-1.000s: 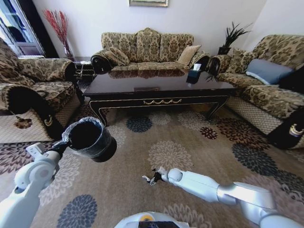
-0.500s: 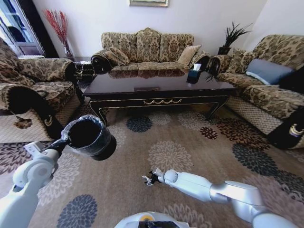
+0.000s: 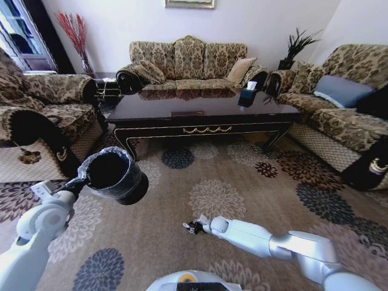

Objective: Move to the front of the table and pick up the trash from the floor, then place it into the trash bin.

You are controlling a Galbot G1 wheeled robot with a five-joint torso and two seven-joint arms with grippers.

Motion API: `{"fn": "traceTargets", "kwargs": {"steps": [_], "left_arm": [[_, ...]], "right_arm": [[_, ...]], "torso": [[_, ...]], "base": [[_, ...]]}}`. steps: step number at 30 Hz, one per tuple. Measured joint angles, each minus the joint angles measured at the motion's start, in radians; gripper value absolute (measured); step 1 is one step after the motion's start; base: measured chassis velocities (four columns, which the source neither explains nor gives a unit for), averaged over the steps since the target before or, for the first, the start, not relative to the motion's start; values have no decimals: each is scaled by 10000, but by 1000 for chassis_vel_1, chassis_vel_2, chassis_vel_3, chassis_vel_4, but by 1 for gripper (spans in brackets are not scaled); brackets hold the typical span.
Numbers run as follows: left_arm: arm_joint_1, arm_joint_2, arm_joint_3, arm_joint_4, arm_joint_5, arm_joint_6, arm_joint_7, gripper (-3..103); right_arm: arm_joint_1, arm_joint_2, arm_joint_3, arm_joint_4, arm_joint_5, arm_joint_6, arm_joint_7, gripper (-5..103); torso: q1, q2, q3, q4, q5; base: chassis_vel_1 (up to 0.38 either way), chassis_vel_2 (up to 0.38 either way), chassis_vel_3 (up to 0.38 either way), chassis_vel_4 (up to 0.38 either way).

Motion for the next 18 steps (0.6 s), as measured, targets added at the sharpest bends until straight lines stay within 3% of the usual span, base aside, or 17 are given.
{"fn": "traceTargets", "kwargs": {"steps": [2,6,13,18], "left_arm": [[2,-1,0,5,6,-6,1,4],[-2,-3,0,21,12,-14,2,4],[-31,-3,27,112,51,-65,24,4],[-71,14,135,221,110,-102,89,4]], "right_arm": [[-3,11,4,-14,-52,55,-31,8],[-3,-8,-3,-15,-117,149,-95,1],[114,-324,4,244,-189,630,-366,0],[602,-762,413,1021,417,938,-478,0]], "torso": [[0,0,0,0,0],[0,0,0,1,0],[0,0,0,0,0],[0,0,0,-2,1]], "base": [[0,0,0,0],[0,0,0,0],[0,0,0,0],[0,0,0,0]]}}
